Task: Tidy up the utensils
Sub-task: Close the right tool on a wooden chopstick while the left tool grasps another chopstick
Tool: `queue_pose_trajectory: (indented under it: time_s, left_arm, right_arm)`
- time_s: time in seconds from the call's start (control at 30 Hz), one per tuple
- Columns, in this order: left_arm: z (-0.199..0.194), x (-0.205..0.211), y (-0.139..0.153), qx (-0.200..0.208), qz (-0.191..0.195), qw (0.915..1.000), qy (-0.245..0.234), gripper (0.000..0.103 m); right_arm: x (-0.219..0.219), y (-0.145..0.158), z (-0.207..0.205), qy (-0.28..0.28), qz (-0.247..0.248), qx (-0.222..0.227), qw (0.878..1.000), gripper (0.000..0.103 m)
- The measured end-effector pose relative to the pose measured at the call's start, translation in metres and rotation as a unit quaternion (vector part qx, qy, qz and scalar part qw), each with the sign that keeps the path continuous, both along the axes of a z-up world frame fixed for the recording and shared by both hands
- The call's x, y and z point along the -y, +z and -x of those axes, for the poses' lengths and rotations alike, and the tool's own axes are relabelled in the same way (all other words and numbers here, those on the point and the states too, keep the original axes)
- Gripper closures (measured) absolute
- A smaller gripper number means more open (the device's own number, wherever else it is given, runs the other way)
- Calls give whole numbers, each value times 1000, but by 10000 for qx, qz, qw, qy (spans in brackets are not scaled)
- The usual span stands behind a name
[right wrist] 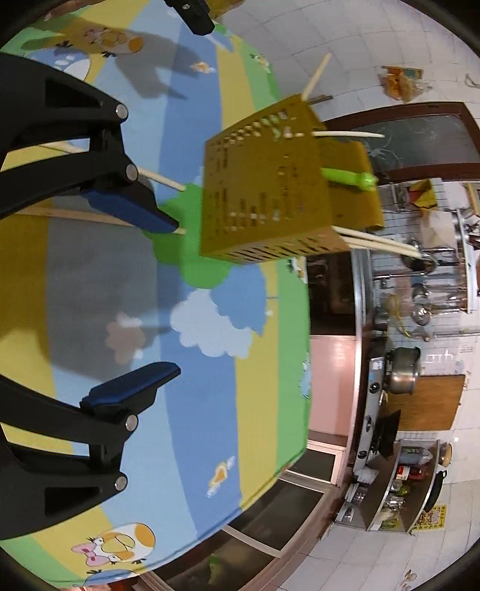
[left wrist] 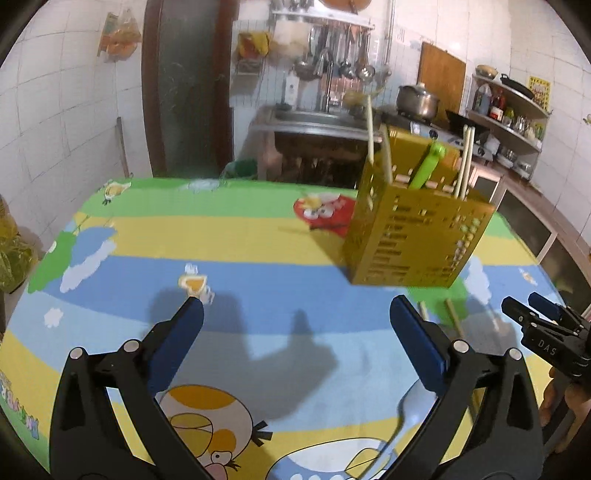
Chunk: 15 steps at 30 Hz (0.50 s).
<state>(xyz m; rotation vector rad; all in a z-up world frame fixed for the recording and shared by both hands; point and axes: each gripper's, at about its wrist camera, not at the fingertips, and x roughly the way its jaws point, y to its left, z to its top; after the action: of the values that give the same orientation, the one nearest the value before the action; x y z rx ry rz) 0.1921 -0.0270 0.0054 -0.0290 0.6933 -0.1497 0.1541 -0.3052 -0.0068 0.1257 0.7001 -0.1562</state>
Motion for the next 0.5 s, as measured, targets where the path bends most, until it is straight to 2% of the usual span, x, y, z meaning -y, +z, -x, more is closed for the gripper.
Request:
queue_pose_trajectory:
  time_s: [0.17, 0.43, 0.5]
  left_arm:
    - [-9, 5, -26, -363, -86, 9993, -14, 5]
    - [-17, 17, -45, -681, -228, 9974, -64, 5]
    - [-16, 19, -47, -707, -265, 9971, -93, 5]
  right_arm:
    - [-13, -15, -6, 110, 83, -237, 9996, 32]
    - [-30, -35, -26, 235, 173, -663, 9974, 33]
    - [-33, -39, -33, 258, 101, -803, 9964, 42]
